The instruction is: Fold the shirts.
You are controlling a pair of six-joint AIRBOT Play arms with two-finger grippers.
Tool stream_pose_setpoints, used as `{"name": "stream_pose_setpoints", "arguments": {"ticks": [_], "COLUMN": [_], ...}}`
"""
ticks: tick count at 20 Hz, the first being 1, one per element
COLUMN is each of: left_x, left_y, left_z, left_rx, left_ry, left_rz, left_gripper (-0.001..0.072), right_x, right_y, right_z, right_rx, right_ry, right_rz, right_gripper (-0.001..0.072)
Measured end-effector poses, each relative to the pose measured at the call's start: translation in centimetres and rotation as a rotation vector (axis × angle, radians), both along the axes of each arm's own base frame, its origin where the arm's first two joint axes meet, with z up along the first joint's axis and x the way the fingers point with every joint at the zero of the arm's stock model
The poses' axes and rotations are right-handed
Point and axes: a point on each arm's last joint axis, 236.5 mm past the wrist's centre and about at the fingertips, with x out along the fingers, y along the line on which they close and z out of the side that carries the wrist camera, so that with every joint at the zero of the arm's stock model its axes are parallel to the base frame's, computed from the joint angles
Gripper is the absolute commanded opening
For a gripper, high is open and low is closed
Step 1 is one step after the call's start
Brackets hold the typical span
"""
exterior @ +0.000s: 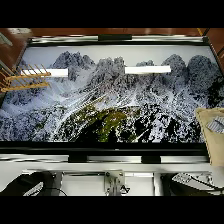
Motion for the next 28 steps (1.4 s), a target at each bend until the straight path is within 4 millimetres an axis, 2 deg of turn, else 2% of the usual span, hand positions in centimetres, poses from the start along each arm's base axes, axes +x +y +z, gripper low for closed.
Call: {"name": "stream_pose_setpoints", "arguments": {"ticks": [3,5,10,15,23,28], "left_x": [-0.1,-0.3,-0.6,-0.8,-1.4,-1.9], "left_y": [-0.2,-0.4,-0.6,-1.0,-2.2,-3.0], "left_z": [-0.2,-0.6,-1.5,-1.7,-1.6,-1.5], "left_rx": [-0.021,-0.026,-0.051,-0.098,-0.146,-0.164], "left_ry": [0.018,0.04,0.096,0.126,0.151,0.161], "left_rz": [-0.005,-0.014,-0.017,-0.025,-0.076,-0.109], "left_gripper": [0.0672,0.0672,0.0672,0.0672,0.0672,0.0672], "right_x": [0.3,0.2,-0.7,-0.6,-2.9,-1.8], "right_y": [-0.6,-1.4,-3.6,-4.5,-5.5,-4.8], "right_z": [0.8,0.4,-4.1,-5.4,-1.7,3.1], "right_rx": [-0.023,-0.019,0.102,0.128,0.032,-0.118], "right_ry": [-0.022,-0.023,0.013,-0.018,-0.183,-0.267], "right_rz": [0.001,-0.007,-0.061,-0.073,-0.105,-0.015], "right_gripper": [0.0075,0.0075,0.0075,0.0074,0.0074,0.0074]}}
